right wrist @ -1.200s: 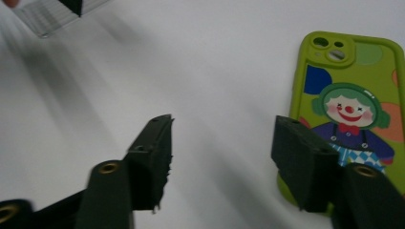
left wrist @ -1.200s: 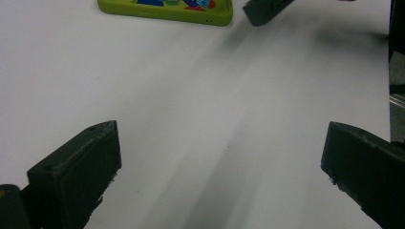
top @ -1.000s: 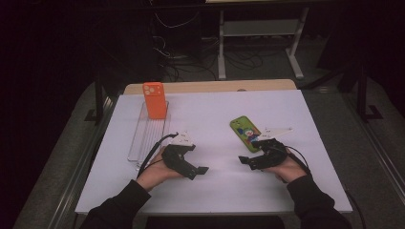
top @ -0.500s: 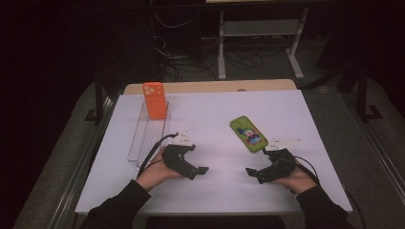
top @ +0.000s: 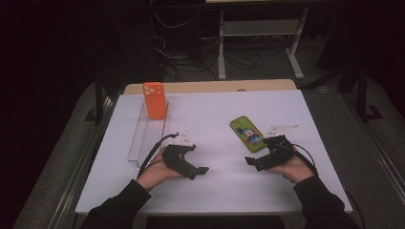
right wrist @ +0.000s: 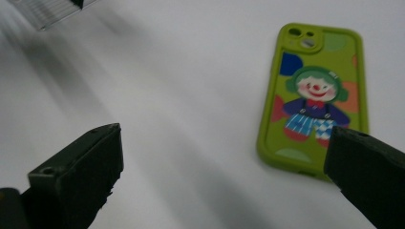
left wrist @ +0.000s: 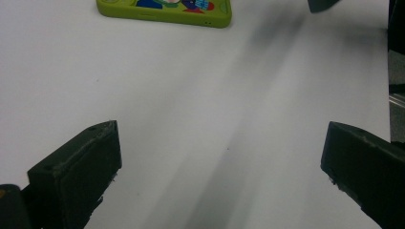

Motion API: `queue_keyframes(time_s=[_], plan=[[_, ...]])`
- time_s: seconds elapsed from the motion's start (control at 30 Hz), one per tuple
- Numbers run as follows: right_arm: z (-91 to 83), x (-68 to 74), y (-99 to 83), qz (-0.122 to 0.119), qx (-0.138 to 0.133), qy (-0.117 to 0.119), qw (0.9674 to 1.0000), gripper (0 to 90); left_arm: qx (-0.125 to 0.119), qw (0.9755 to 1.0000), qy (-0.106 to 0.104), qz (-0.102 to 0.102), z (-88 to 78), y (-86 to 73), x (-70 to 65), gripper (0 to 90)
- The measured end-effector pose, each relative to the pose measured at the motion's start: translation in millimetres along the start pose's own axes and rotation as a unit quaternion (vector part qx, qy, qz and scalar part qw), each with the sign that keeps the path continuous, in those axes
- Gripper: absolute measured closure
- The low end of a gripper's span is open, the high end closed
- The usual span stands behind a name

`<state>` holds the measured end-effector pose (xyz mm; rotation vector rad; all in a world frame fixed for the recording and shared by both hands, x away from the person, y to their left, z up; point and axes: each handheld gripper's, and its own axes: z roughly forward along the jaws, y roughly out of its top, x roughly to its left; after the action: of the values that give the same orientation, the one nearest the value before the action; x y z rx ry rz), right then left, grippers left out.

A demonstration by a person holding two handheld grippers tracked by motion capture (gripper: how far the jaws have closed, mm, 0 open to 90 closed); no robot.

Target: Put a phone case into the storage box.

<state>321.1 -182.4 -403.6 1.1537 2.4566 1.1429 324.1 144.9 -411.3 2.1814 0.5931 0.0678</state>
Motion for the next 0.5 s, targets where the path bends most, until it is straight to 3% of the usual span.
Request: queue_keyframes(time_s=[0.2,0.23,0.27,0.4,0.5], plan=[[4.5,-12.2,15.6,0.007,-0.003,-0.016,0.9998,0.0,0.001,0.9999,0.008,0.008,-0.6,0.7,2.2,0.0],[5.9,-14.2,17.3,0.004,-0.004,-0.018,0.9998,0.0,-0.001,1.0000,0.008,0.004,-0.2,0.5,2.0,0.0],[6.2,-14.5,20.2,0.018,0.000,-0.019,0.9997,0.0,-0.006,0.9999,0.006,-0.005,0.7,0.2,1.0,0.0],[10.2,-22.8,31.5,0.020,-0.005,-0.031,0.9993,0.0,-0.003,0.9999,0.010,0.004,0.0,0.7,3.2,0.0],[15.0,-28.2,39.6,0.026,0.001,-0.041,0.9988,0.0,-0.005,1.0000,0.007,-0.004,0.1,0.4,1.8,0.0]])
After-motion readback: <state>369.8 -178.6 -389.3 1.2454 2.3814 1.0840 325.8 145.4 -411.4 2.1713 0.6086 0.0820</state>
